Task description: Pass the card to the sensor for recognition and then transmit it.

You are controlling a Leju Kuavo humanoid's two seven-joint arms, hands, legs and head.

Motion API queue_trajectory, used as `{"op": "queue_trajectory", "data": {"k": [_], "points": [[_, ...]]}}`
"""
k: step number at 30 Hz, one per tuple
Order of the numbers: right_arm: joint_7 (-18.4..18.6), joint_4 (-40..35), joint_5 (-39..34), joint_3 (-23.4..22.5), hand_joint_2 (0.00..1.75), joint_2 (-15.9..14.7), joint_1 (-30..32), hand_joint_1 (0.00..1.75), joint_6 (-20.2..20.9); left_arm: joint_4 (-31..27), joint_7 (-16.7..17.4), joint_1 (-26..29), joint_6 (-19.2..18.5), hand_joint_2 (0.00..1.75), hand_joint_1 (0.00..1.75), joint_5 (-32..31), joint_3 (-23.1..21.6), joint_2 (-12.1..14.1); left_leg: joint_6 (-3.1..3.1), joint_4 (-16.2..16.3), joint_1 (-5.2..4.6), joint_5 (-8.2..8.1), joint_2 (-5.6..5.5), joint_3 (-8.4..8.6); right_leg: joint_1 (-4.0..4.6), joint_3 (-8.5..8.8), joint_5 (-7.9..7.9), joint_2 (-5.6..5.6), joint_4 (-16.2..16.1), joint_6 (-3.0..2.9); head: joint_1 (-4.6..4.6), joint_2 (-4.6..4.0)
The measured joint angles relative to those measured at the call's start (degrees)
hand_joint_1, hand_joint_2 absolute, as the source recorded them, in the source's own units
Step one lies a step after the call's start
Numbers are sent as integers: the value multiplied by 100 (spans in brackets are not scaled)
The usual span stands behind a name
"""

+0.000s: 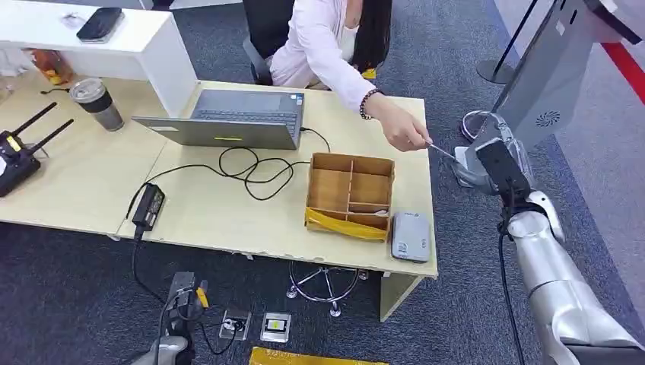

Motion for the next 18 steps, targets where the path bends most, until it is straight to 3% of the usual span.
{"op": "queue_trajectory", "data": {"k": [8,9,10,11,18], "points": [[120,-199,-190,492,175,46,1,3,42,0,-7,-1,39,0,0,55,4,4,0,0,0,0,2,0,0,-3,0,1,0,0,0,0],[120,-212,-210,547,175,50,2,24,50,0,-15,-1,50,0,0,65,7,4,0,0,1,0,1,0,0,-3,0,1,0,0,-2,0],[118,-227,-243,595,175,55,2,161,53,0,-28,1,68,0,0,70,7,4,0,0,0,0,1,-1,0,-4,0,1,0,0,2,0],[103,-238,-265,658,175,61,0,175,53,0,-37,2,87,0,0,85,7,9,0,0,1,0,2,-1,0,-3,0,1,0,0,-2,0],[85,-267,-339,923,175,79,1,175,20,0,-39,14,98,0,0,120,9,13,0,0,0,0,1,-1,0,-4,0,0,0,0,-2,0]]}}
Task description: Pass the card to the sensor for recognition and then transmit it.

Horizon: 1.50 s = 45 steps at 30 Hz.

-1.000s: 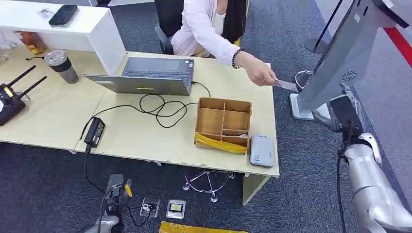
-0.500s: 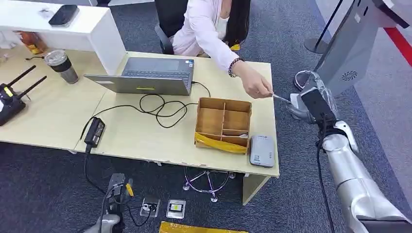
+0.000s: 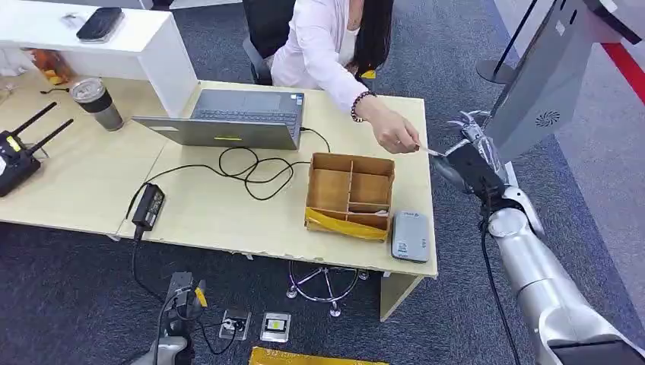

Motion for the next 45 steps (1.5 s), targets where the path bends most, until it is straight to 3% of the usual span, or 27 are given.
{"op": "queue_trajectory", "data": {"k": [29,45], "points": [[125,-116,-214,302,175,-13,-1,175,-57,0,-11,15,72,0,0,-24,7,0,0,1,0,0,2,-2,0,-8,0,1,-1,0,0,0],[72,-79,-453,302,175,-444,363,175,-236,2,-44,60,98,0,0,15,9,4,0,2,0,-2,3,-5,0,-13,0,3,-3,0,2,0]]}}
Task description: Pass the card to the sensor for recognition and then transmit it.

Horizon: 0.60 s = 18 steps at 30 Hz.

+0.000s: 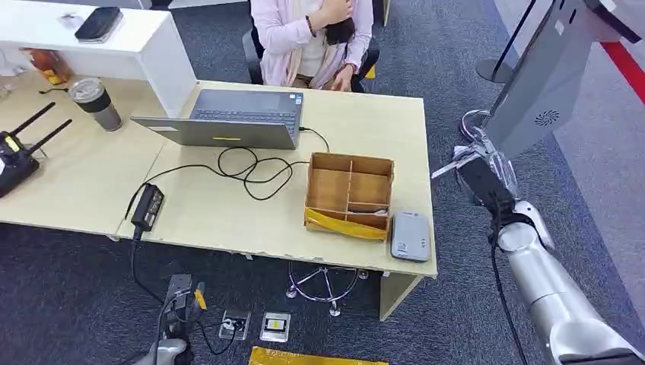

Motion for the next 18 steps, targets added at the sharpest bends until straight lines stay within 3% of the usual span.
{"op": "queue_trajectory", "data": {"k": [11,18], "points": [[-98,278,-100,-7,175,-144,373,175,55,0,-72,32,118,0,0,50,13,46,-3,0,1,-2,3,-2,1,-1,0,0,1,0,0,0],[-70,507,76,13,175,11,532,175,31,0,-94,28,114,0,0,20,13,57,-3,-1,1,-2,2,-5,1,-1,0,0,2,0,0,0]]}}
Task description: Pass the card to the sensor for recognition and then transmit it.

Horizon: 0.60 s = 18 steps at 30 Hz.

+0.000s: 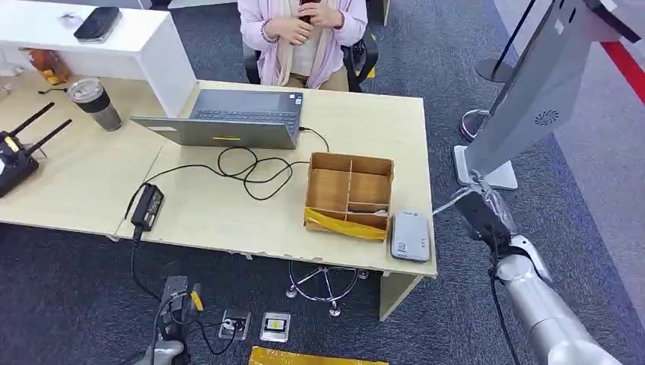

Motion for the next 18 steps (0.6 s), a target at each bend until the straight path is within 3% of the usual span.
{"op": "queue_trajectory", "data": {"k": [7,18], "points": [[0,184,114,144,175,309,117,175,20,0,74,1,24,0,0,-11,0,22,0,0,1,0,-1,-3,1,-3,-2,0,0,-2,-2,0],[17,332,-13,149,175,503,227,175,120,0,90,51,4,0,0,-33,0,63,0,0,1,0,-3,-6,1,-5,-3,-1,-1,-3,0,0]]}}
